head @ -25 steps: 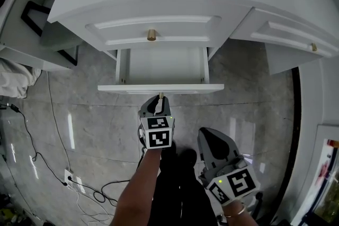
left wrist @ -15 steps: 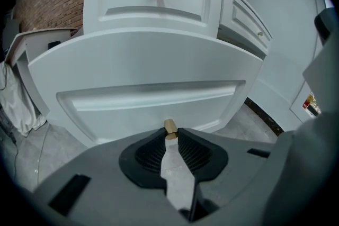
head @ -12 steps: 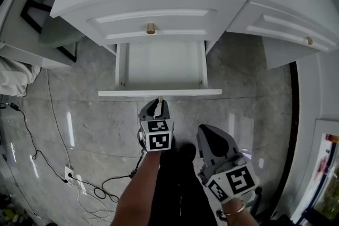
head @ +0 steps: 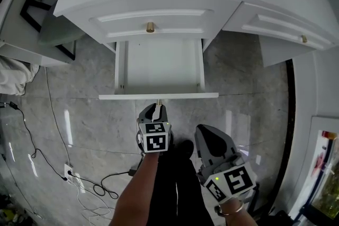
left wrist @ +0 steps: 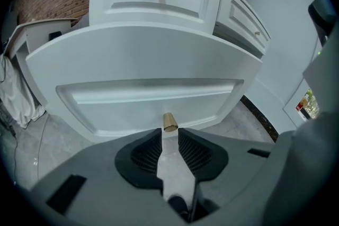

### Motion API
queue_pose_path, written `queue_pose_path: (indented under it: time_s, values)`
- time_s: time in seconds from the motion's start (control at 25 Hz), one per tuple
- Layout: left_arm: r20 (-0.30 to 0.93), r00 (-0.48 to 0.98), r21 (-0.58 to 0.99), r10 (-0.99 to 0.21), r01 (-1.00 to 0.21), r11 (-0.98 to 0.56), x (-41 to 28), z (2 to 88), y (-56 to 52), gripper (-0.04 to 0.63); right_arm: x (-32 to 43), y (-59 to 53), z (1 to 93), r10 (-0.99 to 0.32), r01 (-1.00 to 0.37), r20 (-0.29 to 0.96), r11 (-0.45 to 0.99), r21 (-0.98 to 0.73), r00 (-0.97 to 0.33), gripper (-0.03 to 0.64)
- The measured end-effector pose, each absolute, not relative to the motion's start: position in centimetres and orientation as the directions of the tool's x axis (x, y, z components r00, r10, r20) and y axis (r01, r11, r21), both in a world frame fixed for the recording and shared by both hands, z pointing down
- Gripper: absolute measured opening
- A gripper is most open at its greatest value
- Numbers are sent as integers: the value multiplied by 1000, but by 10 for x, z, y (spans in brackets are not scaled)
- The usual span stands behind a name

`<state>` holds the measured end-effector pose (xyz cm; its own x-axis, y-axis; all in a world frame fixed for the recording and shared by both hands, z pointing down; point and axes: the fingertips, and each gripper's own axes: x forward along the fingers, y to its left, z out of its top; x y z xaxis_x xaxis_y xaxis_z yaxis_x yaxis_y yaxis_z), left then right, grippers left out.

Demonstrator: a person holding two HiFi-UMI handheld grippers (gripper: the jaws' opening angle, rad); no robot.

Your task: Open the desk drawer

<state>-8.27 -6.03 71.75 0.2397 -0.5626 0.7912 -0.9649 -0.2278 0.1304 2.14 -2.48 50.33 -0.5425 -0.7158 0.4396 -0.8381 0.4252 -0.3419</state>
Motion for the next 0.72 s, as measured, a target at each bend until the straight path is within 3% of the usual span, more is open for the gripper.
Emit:
queue_pose_path:
  time_s: [0.36,0.72]
  values:
    - [800,189,99,-569,-978,-185,-106,688,-30,74,18,-24,488,-709,-829,433,439,-346,-557,5]
    - [733,214,119,-646,-975,-189,-112,617,-15,46,20,-24,461,-717,-827,417,443,-345,-558,5]
